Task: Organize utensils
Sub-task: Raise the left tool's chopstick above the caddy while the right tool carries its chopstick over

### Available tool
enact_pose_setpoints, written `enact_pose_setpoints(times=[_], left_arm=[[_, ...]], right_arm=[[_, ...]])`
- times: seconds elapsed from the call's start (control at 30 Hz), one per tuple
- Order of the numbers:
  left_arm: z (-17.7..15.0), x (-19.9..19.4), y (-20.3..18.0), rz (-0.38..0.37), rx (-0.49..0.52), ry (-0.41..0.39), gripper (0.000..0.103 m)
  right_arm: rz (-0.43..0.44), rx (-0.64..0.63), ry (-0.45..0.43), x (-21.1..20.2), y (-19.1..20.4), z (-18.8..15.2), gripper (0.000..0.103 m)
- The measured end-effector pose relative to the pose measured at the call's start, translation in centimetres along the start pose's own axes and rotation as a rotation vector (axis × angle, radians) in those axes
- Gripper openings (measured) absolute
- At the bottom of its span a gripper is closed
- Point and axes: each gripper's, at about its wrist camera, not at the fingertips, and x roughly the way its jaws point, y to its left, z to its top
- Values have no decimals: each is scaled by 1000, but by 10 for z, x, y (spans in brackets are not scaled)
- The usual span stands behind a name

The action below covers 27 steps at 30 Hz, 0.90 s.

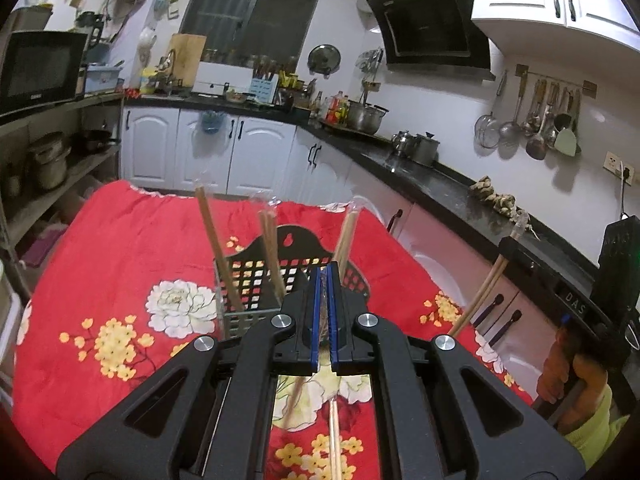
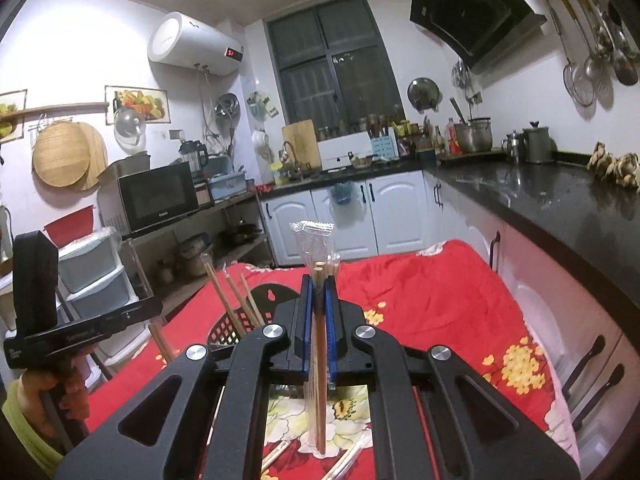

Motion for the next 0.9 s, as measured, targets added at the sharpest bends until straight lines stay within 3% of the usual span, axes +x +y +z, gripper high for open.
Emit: enact_pose_setpoints(times=[0.9], left_arm=[[46,4,-58,-90,103,-106,1]], right_arm=[[-1,-76,-140,-18,8,45,6]])
